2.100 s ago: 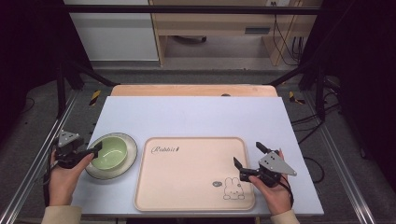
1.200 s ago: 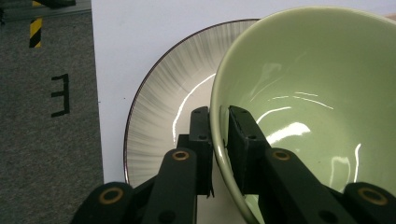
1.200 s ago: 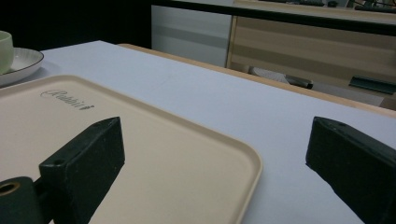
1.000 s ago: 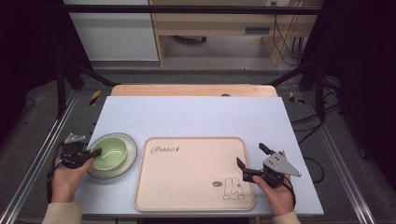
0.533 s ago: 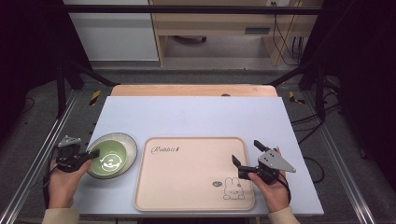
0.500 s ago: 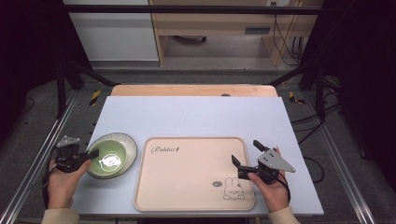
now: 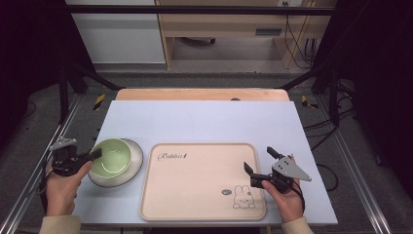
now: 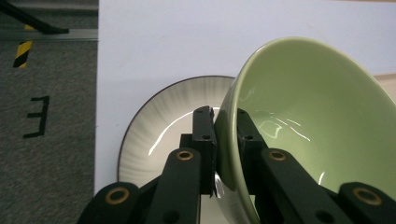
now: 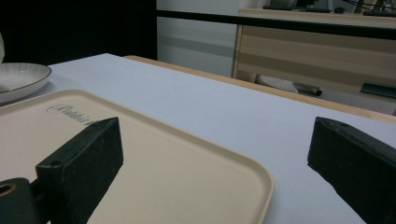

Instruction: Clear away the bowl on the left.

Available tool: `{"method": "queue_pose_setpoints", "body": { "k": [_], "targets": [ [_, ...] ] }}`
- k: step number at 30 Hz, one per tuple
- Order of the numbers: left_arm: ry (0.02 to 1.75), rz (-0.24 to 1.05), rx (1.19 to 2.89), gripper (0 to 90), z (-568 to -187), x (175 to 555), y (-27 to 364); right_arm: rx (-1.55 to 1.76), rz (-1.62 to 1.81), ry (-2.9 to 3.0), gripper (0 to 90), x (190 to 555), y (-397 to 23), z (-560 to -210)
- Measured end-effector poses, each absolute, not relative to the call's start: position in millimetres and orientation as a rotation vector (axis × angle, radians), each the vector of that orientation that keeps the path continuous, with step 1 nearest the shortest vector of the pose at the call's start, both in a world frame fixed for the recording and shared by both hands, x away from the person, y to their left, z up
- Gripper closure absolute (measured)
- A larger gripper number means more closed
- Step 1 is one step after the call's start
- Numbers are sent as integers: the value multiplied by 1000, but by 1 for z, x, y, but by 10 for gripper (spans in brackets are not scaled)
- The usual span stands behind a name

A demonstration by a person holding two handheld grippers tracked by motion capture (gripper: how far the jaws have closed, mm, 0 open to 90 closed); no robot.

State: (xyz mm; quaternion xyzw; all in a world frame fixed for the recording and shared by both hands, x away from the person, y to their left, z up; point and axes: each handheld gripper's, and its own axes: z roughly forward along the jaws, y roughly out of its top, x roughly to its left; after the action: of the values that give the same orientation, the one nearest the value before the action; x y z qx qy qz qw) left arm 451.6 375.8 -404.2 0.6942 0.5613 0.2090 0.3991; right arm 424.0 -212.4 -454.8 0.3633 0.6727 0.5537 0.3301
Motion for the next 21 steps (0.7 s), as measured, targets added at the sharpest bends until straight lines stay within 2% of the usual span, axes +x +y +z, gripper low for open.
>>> {"method": "queue_pose_setpoints", "body": {
  "k": [6, 21],
  "targets": [
    [1372, 463, 1725, 823, -400, 448, 363, 939, 1450, 1766, 33, 425, -210, -454],
    [1289, 425, 1722, 822, -390, 441, 345, 915, 1445, 1754, 41, 424, -207, -450]
  ]
}}
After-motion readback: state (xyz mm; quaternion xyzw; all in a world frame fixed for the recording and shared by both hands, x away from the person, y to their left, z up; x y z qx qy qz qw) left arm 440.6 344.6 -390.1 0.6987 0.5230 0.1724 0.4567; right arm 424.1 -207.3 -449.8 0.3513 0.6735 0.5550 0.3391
